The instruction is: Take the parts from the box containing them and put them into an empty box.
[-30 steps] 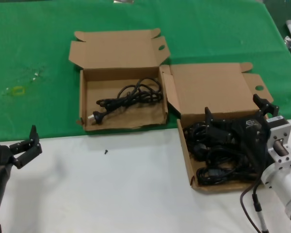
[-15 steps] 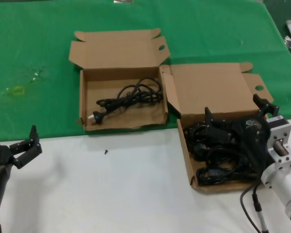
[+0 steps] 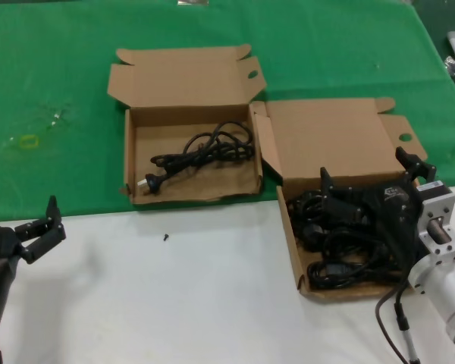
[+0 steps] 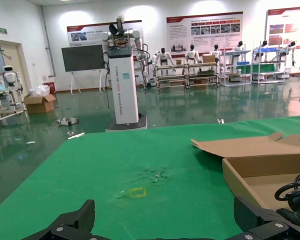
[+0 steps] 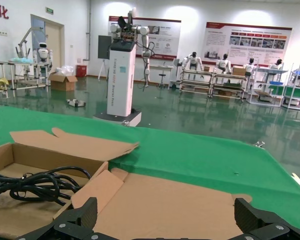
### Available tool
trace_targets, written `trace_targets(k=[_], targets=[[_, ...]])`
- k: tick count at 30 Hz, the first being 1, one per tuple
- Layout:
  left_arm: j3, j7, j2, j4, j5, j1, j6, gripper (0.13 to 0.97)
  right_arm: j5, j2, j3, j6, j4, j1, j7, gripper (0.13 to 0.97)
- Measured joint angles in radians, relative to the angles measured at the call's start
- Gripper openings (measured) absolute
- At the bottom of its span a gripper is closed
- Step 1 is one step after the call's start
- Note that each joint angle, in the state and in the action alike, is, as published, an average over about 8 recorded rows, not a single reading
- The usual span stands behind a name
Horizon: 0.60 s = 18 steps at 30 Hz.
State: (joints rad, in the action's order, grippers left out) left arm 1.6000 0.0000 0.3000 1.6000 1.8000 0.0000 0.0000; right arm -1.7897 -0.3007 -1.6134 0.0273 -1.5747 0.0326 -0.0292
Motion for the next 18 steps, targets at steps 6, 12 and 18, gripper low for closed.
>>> trace_targets(k=[6, 12, 18], targets=[[0.0, 0.0, 0.0, 0.0, 0.0, 0.0, 0.0, 0.966, 0.0, 0.0, 0.0, 0.0, 0.0, 0.0, 0.0, 0.966], [0.0, 0.0, 0.0, 0.0, 0.0, 0.0, 0.0, 0.966, 0.0, 0.0, 0.0, 0.0, 0.0, 0.0, 0.0, 0.966], [0.0, 0.0, 0.0, 0.0, 0.0, 0.0, 0.0, 0.966, 0.0, 0.0, 0.0, 0.0, 0.0, 0.0, 0.0, 0.966]])
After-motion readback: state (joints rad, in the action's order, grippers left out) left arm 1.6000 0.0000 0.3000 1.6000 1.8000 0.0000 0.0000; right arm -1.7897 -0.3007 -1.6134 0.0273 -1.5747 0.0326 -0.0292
